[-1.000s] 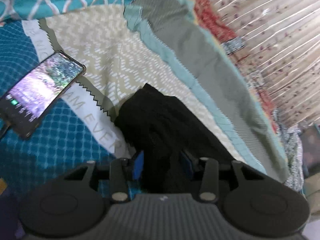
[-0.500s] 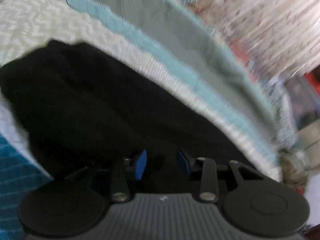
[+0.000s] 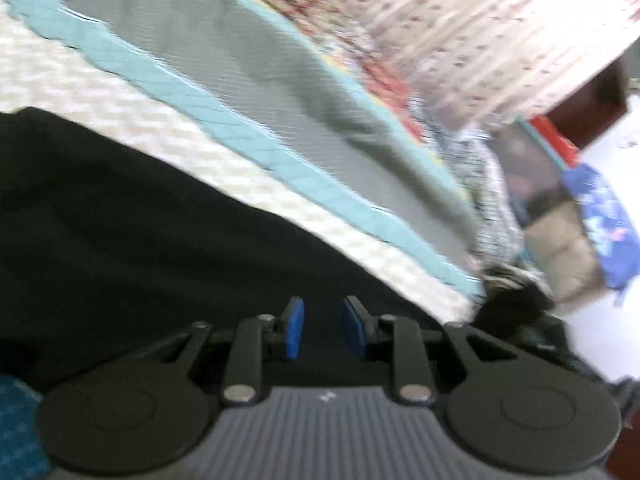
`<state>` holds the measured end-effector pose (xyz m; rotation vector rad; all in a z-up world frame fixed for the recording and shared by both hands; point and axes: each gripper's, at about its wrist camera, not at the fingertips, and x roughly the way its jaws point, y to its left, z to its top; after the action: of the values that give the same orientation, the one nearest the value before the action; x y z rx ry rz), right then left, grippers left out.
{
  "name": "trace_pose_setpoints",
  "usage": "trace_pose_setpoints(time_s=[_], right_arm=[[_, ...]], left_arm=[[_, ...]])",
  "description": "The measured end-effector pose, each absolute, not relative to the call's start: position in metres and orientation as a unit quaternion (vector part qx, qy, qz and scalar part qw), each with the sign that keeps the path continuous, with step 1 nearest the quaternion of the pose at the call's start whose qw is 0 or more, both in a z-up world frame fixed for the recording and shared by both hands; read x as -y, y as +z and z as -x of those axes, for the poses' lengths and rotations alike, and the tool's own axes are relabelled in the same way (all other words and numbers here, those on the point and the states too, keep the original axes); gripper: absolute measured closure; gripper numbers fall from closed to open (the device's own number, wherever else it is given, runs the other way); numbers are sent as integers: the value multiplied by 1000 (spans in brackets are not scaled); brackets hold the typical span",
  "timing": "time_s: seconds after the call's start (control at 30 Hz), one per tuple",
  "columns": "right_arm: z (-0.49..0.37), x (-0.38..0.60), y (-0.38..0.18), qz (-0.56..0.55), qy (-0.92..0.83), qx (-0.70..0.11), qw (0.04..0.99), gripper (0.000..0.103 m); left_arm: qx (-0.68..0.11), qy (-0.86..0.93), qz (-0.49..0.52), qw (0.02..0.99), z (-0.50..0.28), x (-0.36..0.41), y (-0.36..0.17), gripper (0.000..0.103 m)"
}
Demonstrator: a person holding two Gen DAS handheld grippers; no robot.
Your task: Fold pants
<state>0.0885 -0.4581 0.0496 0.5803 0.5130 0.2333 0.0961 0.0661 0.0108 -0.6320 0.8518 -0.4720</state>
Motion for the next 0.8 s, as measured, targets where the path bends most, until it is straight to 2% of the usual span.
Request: trace_pose_setpoints(time_s=[0.07,0.13,0.23,0.27,0.3,0.33,0.37,0.4,0.5,0.57,0.63,0.7,0.73,0.77,0.8], right_arm=[[-97,411,41,-225,148,-279,922,89],[-112,369,18,-184,167,-332,910,87],[-129,315,-32,-61,190,-414,888,78],[-125,309,-39,-33,199,-399,894,76],[-119,311,-33,-33,210,-381,900,62],[-119,315,-27,-48,224,-386,894,39],[-120,321,-21,-68,241,-394,884,28],[-118,330,-13,-87,257,-392,879,22],[-97,365,9,-120,256,-353,892,24],[-84,399,15,-169,225,-332,900,26],[-75,430,10,-210,179,-325,905,45],[-76,457,0,-239,135,-330,903,57],[-77,465,-7,-248,118,-342,899,62],[-83,472,-17,-256,103,-359,892,64],[-88,472,-29,-259,94,-377,884,71]], left_arm=[[-408,-235,302,829,-102,-61,8,73],[-424,-234,300,822,-104,-54,-1,73],[-449,-231,302,808,-106,-47,-19,73],[-460,-229,302,803,-106,-45,-25,73],[-467,-228,301,800,-106,-44,-29,73],[-469,-229,299,799,-106,-41,-31,73],[-472,-231,295,798,-108,-38,-32,73],[-472,-235,294,797,-107,-34,-32,73],[-469,-250,295,794,-117,-21,-30,71],[-469,-263,294,790,-125,-6,-27,64],[-471,-273,284,789,-129,10,-26,58],[-476,-279,264,791,-133,28,-28,56],[-479,-279,246,795,-134,38,-31,58],[-476,-273,218,807,-134,46,-33,68],[-467,-263,172,826,-132,55,-35,77]])
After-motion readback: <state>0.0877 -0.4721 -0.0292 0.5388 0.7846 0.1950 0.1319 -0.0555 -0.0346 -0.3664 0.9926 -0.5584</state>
